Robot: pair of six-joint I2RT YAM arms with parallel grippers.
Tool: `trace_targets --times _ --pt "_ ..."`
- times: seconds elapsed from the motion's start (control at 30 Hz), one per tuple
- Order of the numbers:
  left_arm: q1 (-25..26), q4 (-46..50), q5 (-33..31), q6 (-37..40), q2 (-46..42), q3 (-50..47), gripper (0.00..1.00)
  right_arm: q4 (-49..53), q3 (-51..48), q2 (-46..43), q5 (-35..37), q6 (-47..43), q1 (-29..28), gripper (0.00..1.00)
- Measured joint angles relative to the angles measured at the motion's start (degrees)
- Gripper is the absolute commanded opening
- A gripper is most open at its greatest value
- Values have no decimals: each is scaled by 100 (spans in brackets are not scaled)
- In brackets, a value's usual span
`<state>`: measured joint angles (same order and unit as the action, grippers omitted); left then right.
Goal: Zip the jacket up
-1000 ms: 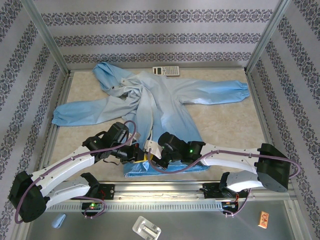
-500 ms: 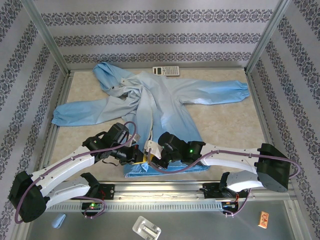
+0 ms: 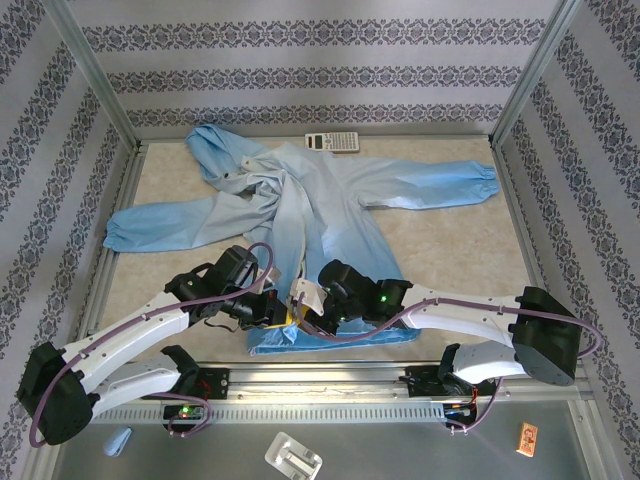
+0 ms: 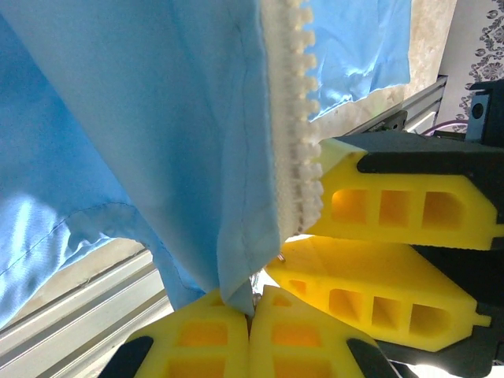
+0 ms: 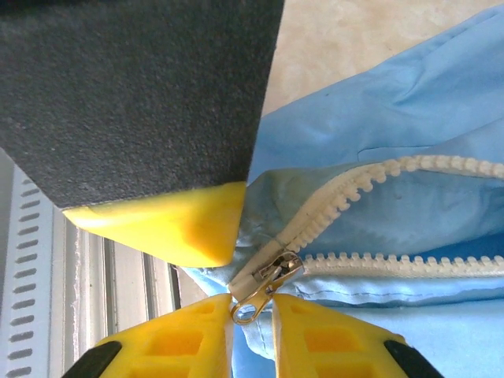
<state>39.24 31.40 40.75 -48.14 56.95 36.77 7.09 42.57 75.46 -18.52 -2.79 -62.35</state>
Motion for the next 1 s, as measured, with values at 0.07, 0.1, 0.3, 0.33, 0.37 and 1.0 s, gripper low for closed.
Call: trace_targets --times 0.07,0.1,0.3,0.33,0.37,1.0 --pt "2 17 2 4 0 0 0 0 0 0 -31 2 0 23" --pt "2 42 4 15 0 0 0 -2 0 0 -46 0 0 23" --pt "0 107 44 22 0 0 0 0 -9 0 -74 0 26 24" --pt "0 107 50 22 0 0 0 2 -9 0 -87 -2 39 24" --pt "0 107 66 22 0 0 0 4 -11 0 -90 -2 61 24" --pt "0 103 85 20 0 0 0 155 125 280 -146 -48 76 21"
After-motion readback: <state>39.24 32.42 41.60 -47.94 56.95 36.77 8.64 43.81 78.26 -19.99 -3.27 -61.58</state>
